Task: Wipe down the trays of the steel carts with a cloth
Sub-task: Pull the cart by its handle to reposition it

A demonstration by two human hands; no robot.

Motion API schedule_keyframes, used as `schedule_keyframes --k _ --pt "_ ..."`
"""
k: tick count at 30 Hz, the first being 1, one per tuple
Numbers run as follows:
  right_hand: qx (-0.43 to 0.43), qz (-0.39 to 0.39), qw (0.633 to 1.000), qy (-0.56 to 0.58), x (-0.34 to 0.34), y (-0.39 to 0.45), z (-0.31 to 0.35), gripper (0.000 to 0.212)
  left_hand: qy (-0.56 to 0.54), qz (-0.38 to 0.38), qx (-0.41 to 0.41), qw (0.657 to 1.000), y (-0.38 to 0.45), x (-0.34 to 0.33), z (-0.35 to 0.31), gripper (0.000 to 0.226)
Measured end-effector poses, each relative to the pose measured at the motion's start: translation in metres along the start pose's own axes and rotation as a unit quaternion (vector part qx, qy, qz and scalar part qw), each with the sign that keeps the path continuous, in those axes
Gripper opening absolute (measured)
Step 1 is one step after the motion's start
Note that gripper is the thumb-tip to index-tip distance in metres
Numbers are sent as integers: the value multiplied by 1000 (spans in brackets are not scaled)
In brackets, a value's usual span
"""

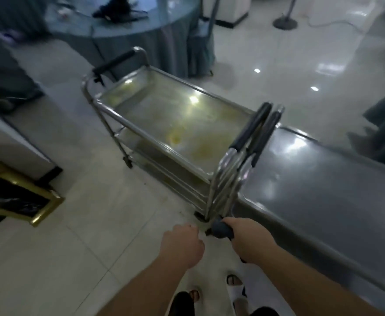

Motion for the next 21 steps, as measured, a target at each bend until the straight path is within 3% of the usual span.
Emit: schedule_keyframes --k 9,15,21 --pt "204 -49 975 -68 86 36 86 46 -151 -94 163 970 -41 68 63 55" --pt "257 -25 957 -135 98 69 162 39 -206 -119 229 944 -60 66 133 56" --pt "300 -81 938 -154 108 125 273 28 -185 -156 251 937 -38 89 241 50"
Point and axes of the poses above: each hand's wrist, its own y-axis towards the middle knuckle, its own x-axis out of the back of the hand, z = x × y, the point moved 6 cm from there along y, towards the middle knuckle, and after that the axes turned 3 degrees about y, right-handed, at the moved point
